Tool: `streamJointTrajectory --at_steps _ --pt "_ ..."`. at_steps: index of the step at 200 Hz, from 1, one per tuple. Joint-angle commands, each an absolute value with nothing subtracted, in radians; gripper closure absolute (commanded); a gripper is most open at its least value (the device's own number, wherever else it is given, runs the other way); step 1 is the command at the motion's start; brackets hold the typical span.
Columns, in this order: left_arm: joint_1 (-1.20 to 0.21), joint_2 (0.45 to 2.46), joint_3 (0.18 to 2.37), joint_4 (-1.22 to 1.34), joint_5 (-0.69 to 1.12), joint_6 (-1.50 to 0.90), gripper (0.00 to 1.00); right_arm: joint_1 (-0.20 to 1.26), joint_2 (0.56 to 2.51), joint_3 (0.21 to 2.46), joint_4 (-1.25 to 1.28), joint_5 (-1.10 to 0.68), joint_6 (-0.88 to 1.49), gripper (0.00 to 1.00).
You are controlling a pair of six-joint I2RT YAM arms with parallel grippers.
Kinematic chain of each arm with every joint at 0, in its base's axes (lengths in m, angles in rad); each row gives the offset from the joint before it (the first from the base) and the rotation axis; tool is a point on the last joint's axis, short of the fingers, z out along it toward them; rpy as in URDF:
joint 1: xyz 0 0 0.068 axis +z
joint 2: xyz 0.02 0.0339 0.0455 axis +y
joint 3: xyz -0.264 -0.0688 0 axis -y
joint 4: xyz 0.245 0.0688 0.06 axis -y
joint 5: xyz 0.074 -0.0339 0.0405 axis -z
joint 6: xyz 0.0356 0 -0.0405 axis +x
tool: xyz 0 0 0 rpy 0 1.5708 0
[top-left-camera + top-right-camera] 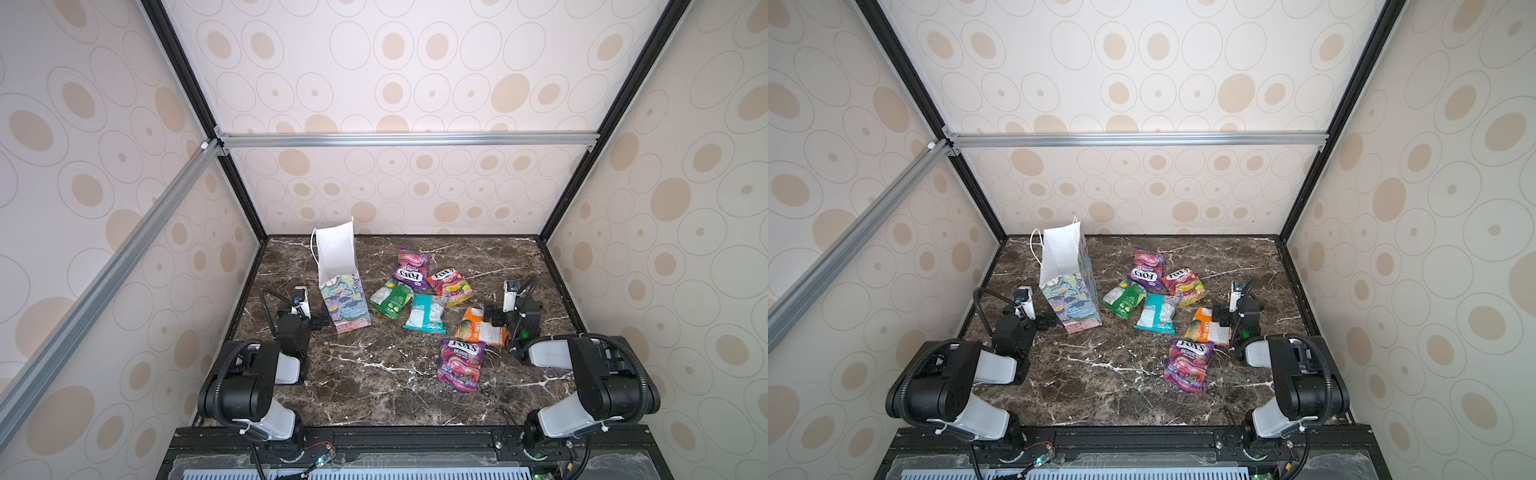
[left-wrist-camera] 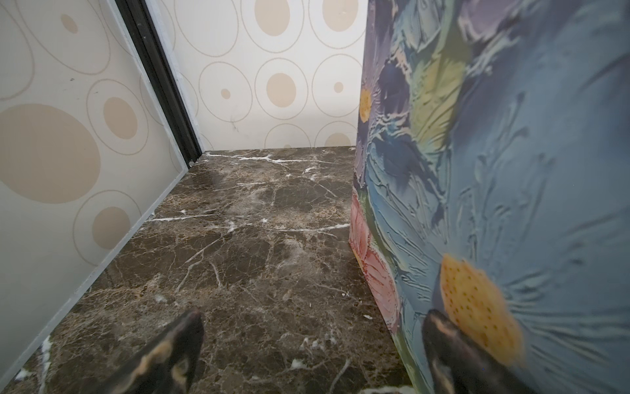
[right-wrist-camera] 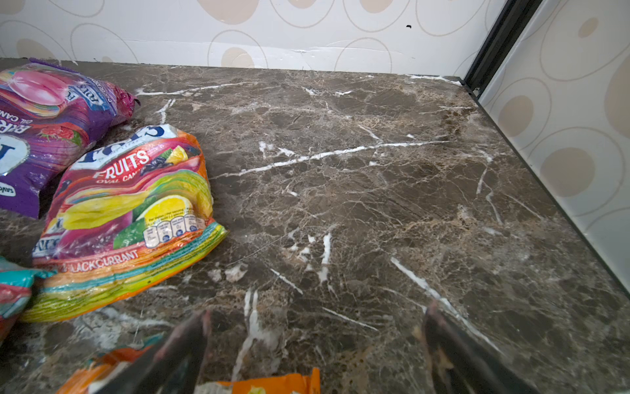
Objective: Place the snacks into the paper bag
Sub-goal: Rotate the paper bag at the center of the table.
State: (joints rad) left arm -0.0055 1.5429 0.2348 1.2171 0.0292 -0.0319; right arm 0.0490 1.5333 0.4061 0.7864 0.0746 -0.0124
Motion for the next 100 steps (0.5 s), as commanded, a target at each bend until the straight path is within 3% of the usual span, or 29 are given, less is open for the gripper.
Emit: streamJointTrajectory --at_steps 1,67,100 --pt "0.003 1.551 0.259 1.239 0.04 -0.012 0.0 0.046 1.542 0.426 0.796 0.067 -0.022 0.0" --pt "0.003 1.538 0.252 1.257 0.008 -0.025 0.0 0.046 1.545 0.429 0.794 0.067 -0.019 0.0" --pt "0.003 1.333 0.416 0.833 -0.077 -0.074 0.0 0.047 1.54 0.425 0.815 0.069 -0.021 0.0"
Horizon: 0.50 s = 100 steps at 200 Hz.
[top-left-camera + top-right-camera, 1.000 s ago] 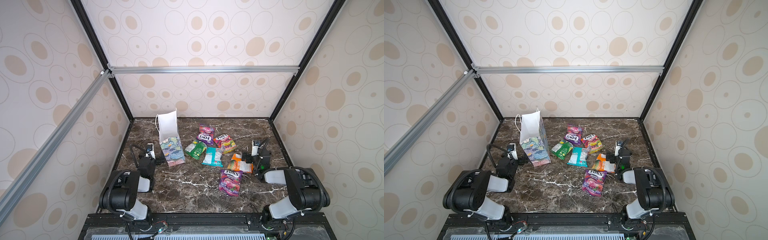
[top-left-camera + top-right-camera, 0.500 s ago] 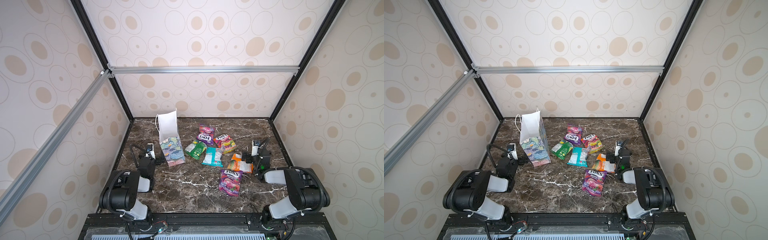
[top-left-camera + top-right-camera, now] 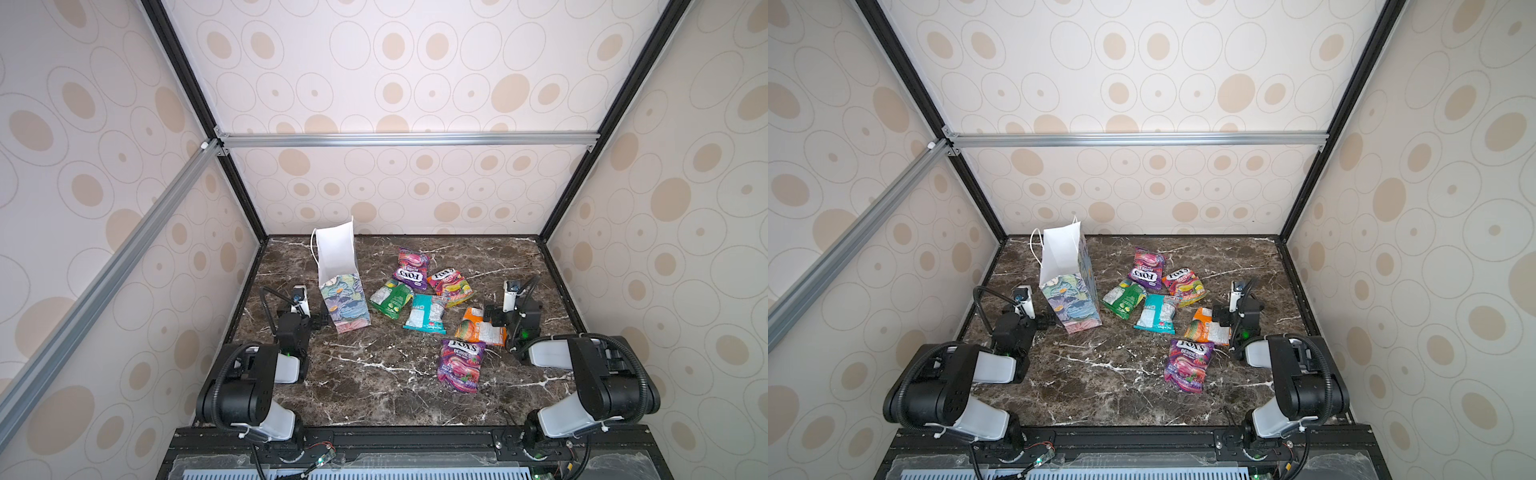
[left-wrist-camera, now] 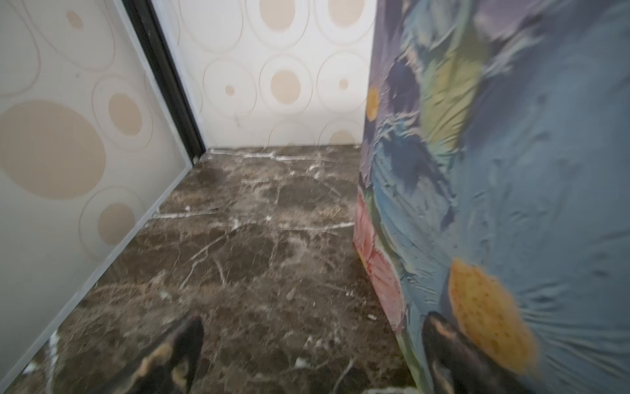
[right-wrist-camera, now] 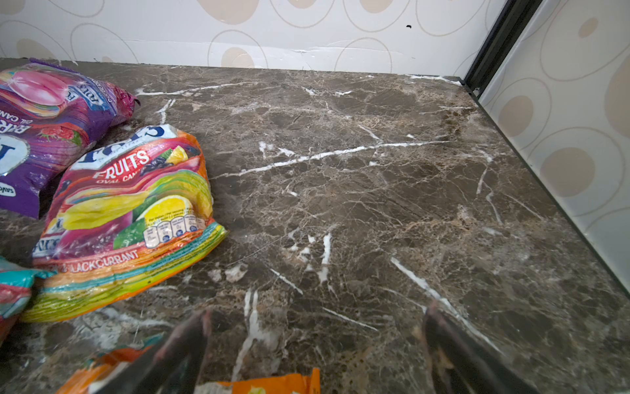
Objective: Place the snacks into the paper bag
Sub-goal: Rotate the paper bag at the center of the table.
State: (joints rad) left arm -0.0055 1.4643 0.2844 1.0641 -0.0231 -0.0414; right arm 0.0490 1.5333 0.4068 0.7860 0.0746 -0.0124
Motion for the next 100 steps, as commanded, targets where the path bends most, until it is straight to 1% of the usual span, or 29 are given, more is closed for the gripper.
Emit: streamJointTrajectory --at_steps 1,6,25,39,55,69,84,100 --pt "0.003 1.326 0.421 0.824 -0.075 -0.075 0.0 0.047 1.539 0.426 0.817 0.071 -0.021 0.0" --pt "0.001 1.296 0.445 0.777 -0.063 -0.087 0.0 0.046 1.522 0.436 0.783 0.084 -0.015 0.0" --pt "0.002 1.194 0.549 0.577 -0.078 -0.181 0.0 0.046 1.432 0.544 0.516 0.168 0.01 0.0" --pt "0.001 1.129 0.655 0.386 -0.088 -0.239 0.0 0.048 1.365 0.622 0.355 0.099 -0.005 0.05" --pt "0.0 1.07 0.788 0.168 -0.085 -0.264 0.0 0.061 1.309 0.721 0.203 0.04 0.025 0.05" --pt "0.0 1.046 0.907 0.023 -0.074 -0.283 0.0 0.081 1.304 0.856 0.013 -0.036 0.053 0.05" --pt "0.0 1.063 1.019 -0.073 0.003 -0.294 0.0 0.124 1.332 0.981 -0.17 -0.114 0.067 0.05" --pt "0.0 1.115 1.124 -0.151 0.088 -0.31 0.0 0.181 1.365 1.07 -0.278 -0.185 0.071 0.05"
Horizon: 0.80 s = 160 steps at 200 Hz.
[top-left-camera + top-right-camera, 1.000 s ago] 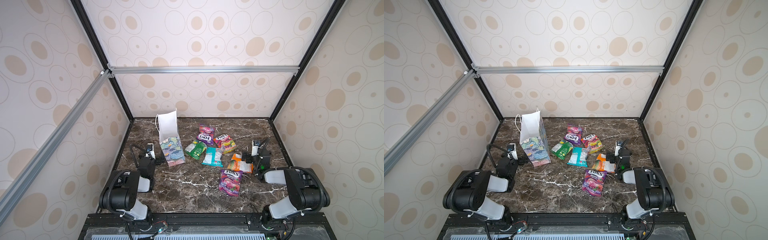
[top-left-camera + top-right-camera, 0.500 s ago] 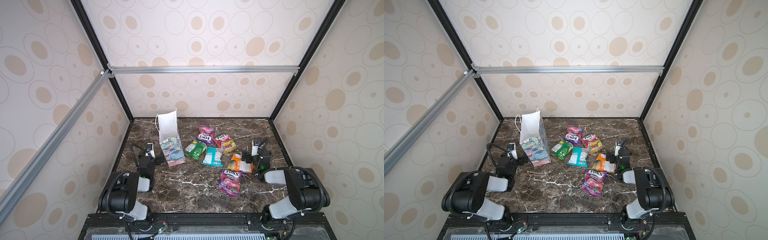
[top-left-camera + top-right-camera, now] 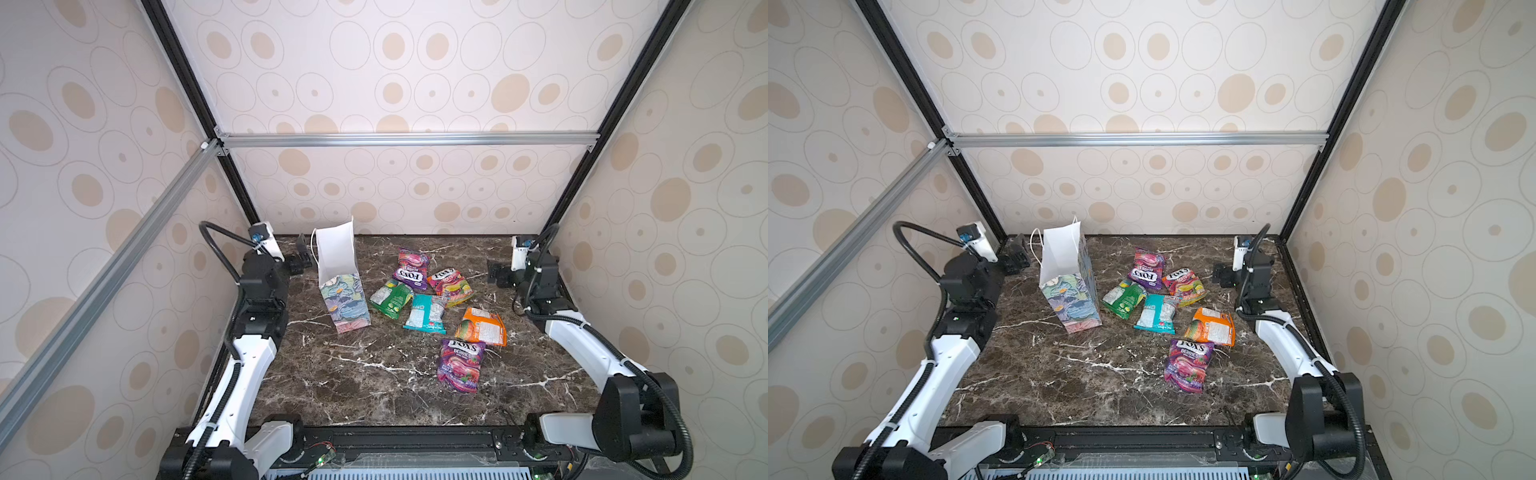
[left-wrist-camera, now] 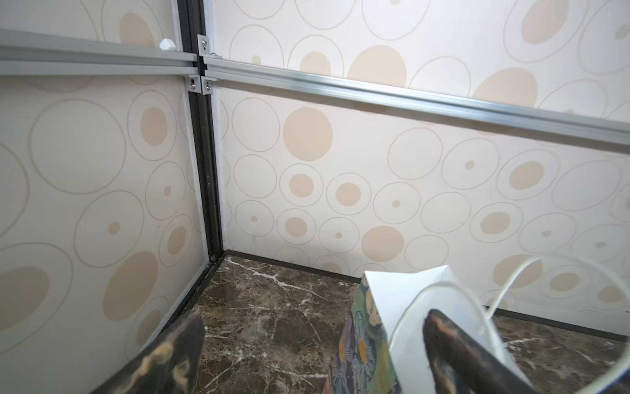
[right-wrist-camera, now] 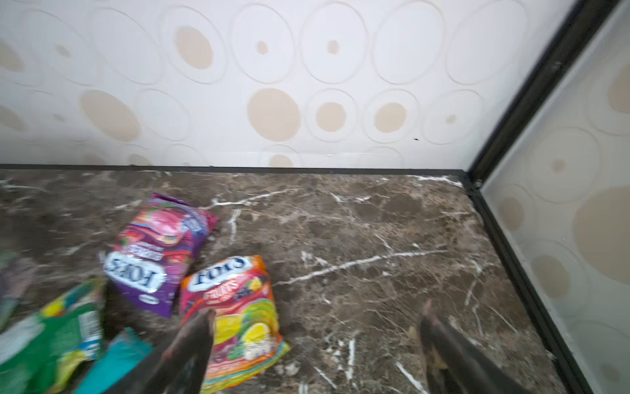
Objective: Place the snacks into the paper bag
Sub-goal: Rotate the paper bag at the center of the table.
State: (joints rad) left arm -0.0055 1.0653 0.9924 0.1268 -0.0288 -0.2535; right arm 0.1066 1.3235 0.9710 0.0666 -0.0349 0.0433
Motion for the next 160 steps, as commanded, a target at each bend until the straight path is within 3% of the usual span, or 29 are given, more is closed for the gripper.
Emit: streamJointTrajectory --at_steps 1,67,127,144,160 --pt "0.0 1.119 1.129 -0.154 0.091 -0.31 0.0 0.185 1.367 1.076 -0.285 -0.189 0.07 0.05" --pt "-0.004 1.276 1.307 -0.24 0.215 -0.302 0.0 0.432 1.433 1.274 -0.523 -0.246 0.025 0.05" --pt "-0.062 1.293 1.301 -0.282 0.162 -0.304 0.0 0.463 1.509 1.264 -0.62 -0.137 0.07 0.07" --pt "-0.07 1.317 1.335 -0.296 0.163 -0.296 0.08 0.464 1.543 1.245 -0.61 -0.154 0.092 0.07" --pt "-0.072 1.338 1.366 -0.301 0.176 -0.29 0.34 0.465 1.573 1.216 -0.581 -0.154 0.114 0.08"
